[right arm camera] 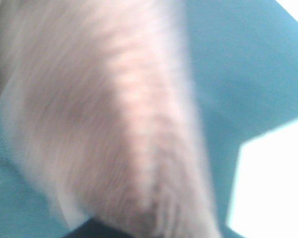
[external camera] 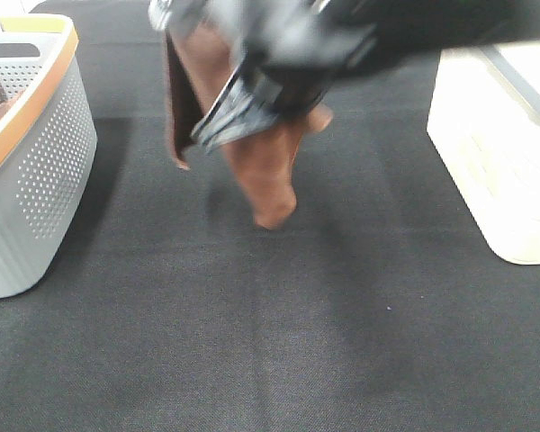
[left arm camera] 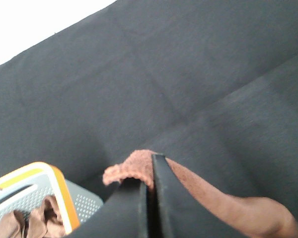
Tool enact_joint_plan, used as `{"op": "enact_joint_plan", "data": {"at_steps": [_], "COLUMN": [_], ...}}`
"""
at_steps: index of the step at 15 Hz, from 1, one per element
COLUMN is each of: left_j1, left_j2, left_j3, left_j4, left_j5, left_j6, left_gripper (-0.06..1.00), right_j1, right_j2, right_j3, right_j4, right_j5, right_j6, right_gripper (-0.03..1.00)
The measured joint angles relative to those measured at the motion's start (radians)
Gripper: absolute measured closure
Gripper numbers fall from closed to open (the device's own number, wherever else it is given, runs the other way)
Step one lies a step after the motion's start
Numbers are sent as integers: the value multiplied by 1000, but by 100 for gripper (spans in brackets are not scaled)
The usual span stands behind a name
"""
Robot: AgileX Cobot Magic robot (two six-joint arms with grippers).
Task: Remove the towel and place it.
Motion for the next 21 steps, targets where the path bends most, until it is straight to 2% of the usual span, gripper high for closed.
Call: {"op": "enact_joint_plan", "data": {"at_steps": [2,3,6,7,10,11,13,14,16,18,20,21], "left_j1": [50,76,139,149,149,149,148,148,147,133,111,103], "left_j2": [33,50,104,134,184,184,215,228,235,244,259,263], "left_j3": [0,0,0,0,0,0,0,0,0,0,0,0], "left_j4": [-6,-28,-106,-121,-119,-119,-45,24,50,28,-9,-16], "left_j5": [-5,-21,-99,-177,-419,-419,-544,-572,-520,-361,-204,-122], "left_j6": [0,0,-1,-4,-4,-4,-4,-4,-4,-4,-4,0], "left_gripper": [94,94,94,94,94,94,94,94,94,94,94,94], "right_j1": [-112,-175,-356,-441,-580,-580,-622,-626,-626,-625,-613,-595], "right_j2": [-45,-53,-53,-53,-46,-46,-29,-3,40,70,70,70], "right_j3": [0,-3,-19,-32,-64,-64,-70,-70,-70,-70,-70,-70], "right_j4": [84,129,268,300,304,304,304,300,298,319,422,488], "right_j5": [-28,-81,-323,-453,-701,-701,-811,-826,-806,-713,-607,-546], "right_j6": [-63,-91,-199,-225,-237,-237,-238,-239,-239,-240,-272,-339], "right_gripper": [97,97,97,97,97,97,97,97,97,97,97,97]}}
